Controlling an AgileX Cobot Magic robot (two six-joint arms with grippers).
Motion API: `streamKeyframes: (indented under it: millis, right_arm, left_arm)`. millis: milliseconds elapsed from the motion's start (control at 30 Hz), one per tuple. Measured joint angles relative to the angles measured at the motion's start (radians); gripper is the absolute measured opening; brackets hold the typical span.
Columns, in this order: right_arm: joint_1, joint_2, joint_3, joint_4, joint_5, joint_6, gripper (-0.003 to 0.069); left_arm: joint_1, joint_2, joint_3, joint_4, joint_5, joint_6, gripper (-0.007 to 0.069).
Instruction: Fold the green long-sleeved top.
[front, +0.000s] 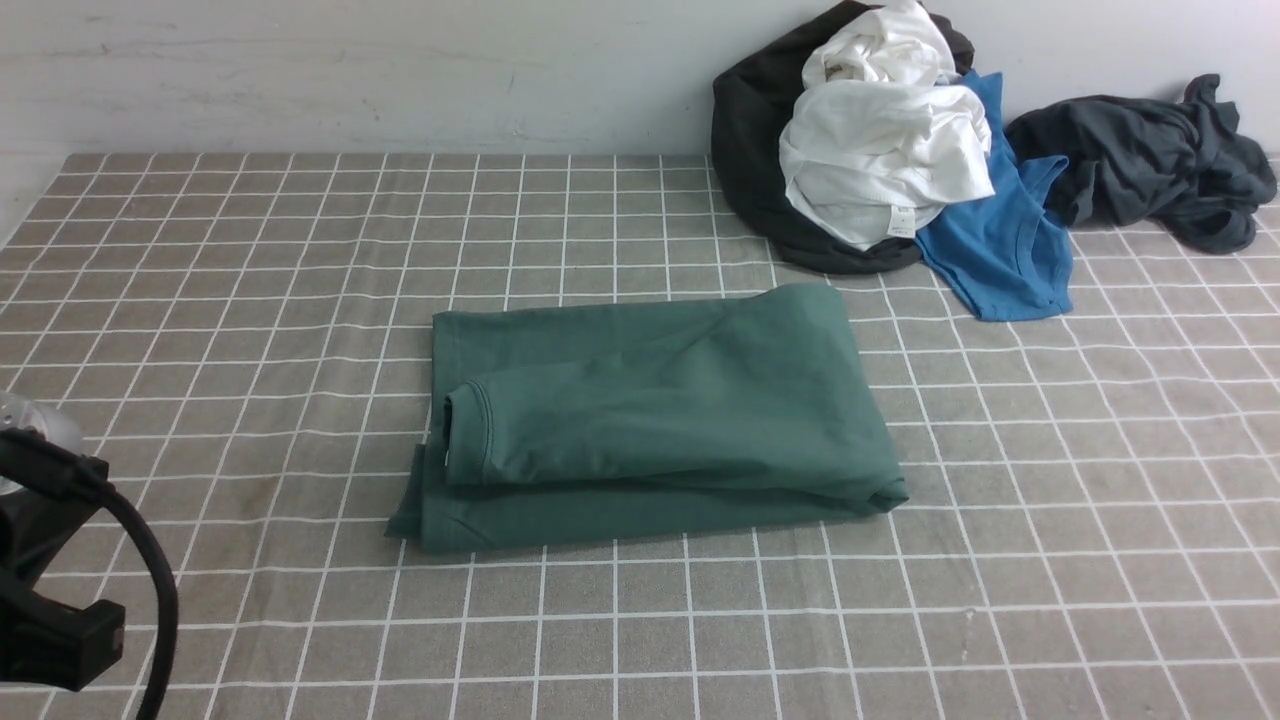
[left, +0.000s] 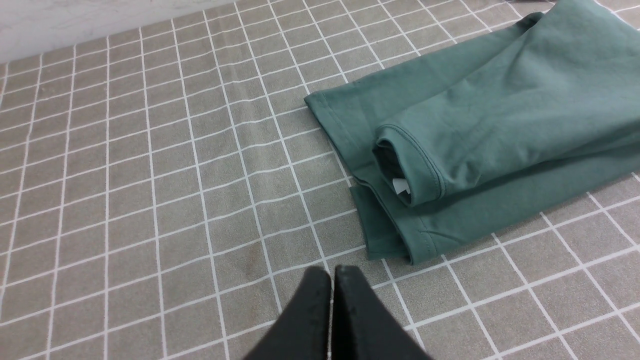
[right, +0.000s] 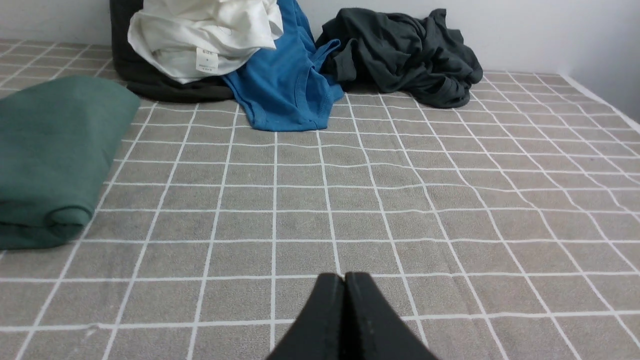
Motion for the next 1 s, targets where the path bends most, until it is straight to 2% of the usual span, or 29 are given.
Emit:
streamKeyframes:
  millis: [167,533,933,1000]
  right_arm:
    - [0.037,0.000,-0.001,-0.033,0.002,0.094,-0.0013]
    - [0.161,0.000,-0.001,-0.039,0.003,0.098,-0.0013]
    - [0.171,0.000,-0.002,-0.041,0.003,0.098,-0.0013]
    - [0.171,0.000,-0.002,-0.041,0.003,0.098,-0.0013]
  left_arm:
    - [0.000,0.000,0.000,0.000,0.000,0.000,-0.0008]
    - [0.000,0.000,0.000,0.000,0.000,0.000,-0.0008]
    - [-0.002,0.000,0.000,0.000,0.000,0.000,-0.0008]
    - [-0.032,-0.025,0.008,0.005,-0.002,0.000,-0.0008]
